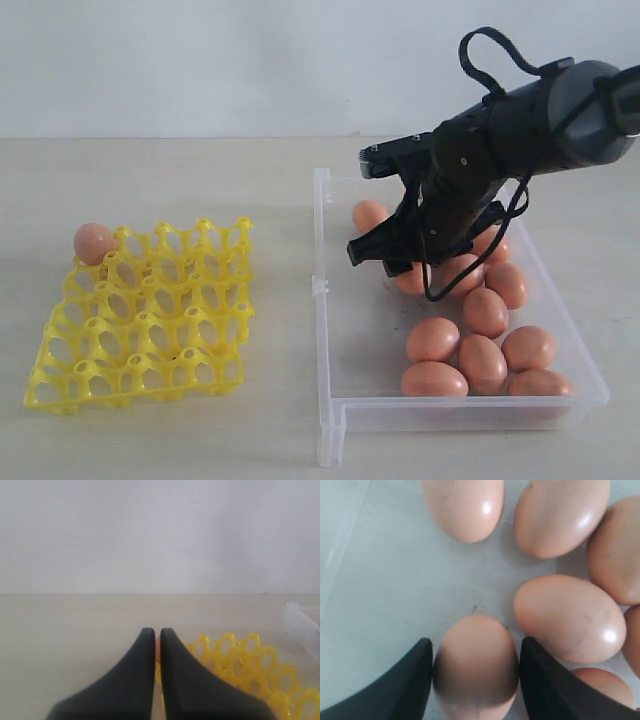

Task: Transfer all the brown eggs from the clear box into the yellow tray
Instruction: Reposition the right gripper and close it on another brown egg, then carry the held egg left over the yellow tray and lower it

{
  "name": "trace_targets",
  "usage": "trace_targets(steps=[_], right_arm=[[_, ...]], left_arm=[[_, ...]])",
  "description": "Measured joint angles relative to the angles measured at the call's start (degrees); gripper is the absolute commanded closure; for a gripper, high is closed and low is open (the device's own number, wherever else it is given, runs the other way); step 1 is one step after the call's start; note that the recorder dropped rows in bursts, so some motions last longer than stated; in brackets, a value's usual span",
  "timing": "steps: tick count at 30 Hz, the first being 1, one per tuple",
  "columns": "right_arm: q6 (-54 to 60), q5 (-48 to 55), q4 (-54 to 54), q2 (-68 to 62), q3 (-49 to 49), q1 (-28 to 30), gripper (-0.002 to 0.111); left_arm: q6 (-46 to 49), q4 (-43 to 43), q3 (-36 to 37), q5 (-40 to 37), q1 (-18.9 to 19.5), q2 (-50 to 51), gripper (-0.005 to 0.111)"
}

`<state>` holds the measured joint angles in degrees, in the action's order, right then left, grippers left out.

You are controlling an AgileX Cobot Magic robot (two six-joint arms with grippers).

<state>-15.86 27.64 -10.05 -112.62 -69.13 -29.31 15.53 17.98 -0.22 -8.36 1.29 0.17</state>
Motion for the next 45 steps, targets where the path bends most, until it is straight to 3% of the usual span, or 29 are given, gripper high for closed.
trace_targets(steps=[19,21,24,33,36,45], right_arm=[[-0.66,-0.55,-2.04,-4.98,-3.04,0.00,0.063],[-0.66,-0.43,-2.04,-5.10,-3.19,0.00,0.070],[-0.66,-0.17,-2.04,-5.10,-3.23,0.04,0.108],[-0.07,-1.23,-1.94,-4.42,-2.77,0.04,0.109],[-0.82,-6.79,-1.70,-1.93,-0.35,0.04,0.109],[-1.76,-36.33,-1.66,7.14,11.80,0.04,0.109]], left_arm=[[0.00,0.00,0.00,0.00,0.00,0.00,0.103],[0.00,0.00,0.00,0.00,0.00,0.00,0.103],[0.00,0.00,0.00,0.00,0.00,0.00,0.103],[0.00,0.00,0.00,0.00,0.00,0.00,0.103],[0.00,0.00,0.00,0.00,0.00,0.00,0.103],[0.00,0.00,0.00,0.00,0.00,0.00,0.103]])
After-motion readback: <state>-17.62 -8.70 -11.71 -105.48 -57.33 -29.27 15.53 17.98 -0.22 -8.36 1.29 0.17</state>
